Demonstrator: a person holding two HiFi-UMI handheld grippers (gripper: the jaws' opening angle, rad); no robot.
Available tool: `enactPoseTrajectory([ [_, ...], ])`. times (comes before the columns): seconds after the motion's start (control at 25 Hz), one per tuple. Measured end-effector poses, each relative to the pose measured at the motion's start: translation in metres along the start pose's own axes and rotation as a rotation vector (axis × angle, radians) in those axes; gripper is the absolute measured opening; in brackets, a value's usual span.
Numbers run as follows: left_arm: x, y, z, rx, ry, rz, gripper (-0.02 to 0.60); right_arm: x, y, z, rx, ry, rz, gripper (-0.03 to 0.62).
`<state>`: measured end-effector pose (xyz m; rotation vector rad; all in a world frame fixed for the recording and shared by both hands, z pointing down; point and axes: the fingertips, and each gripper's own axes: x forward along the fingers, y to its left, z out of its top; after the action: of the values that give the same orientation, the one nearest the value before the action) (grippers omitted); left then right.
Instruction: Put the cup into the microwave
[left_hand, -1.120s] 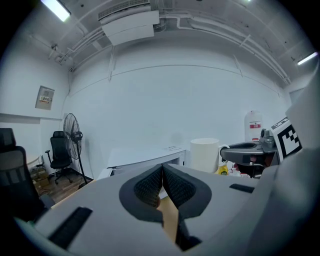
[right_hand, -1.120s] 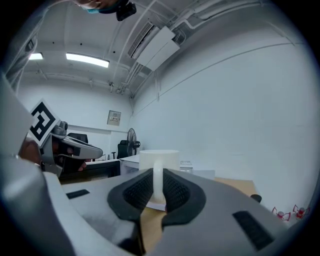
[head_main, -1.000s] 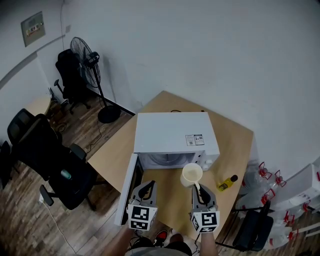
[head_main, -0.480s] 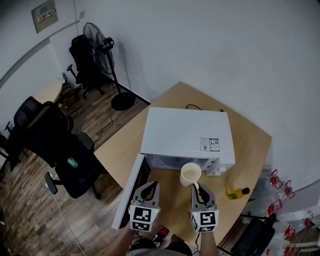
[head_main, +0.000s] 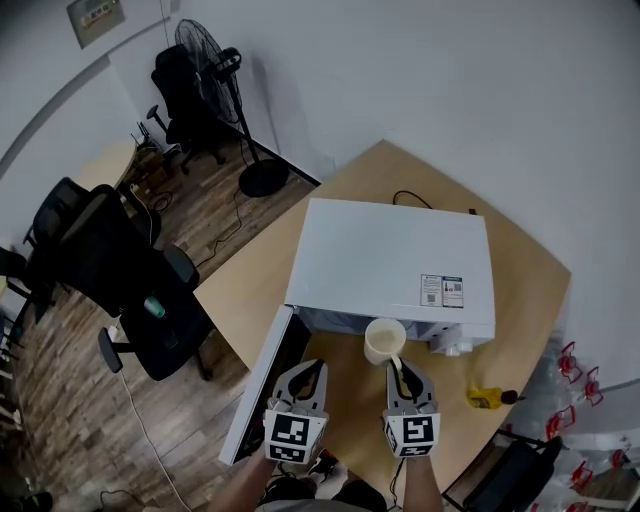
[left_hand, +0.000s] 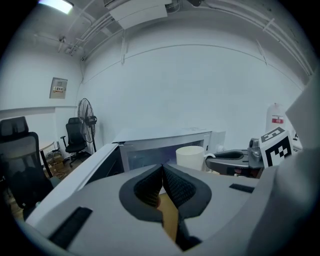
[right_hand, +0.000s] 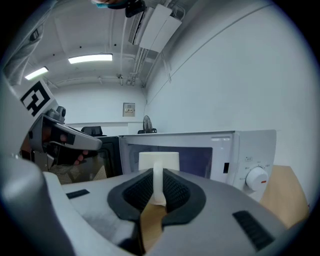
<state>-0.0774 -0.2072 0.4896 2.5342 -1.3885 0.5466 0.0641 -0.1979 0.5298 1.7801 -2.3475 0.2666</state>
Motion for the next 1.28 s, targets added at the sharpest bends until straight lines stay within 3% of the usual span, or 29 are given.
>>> enactPoseTrajectory([
  [1.28,0.061,0.018,-0.024,-0.027,0.052,0.057,0.025,0.095,-0.029,-0.036,-0.008,-0.03,0.011,0.049],
])
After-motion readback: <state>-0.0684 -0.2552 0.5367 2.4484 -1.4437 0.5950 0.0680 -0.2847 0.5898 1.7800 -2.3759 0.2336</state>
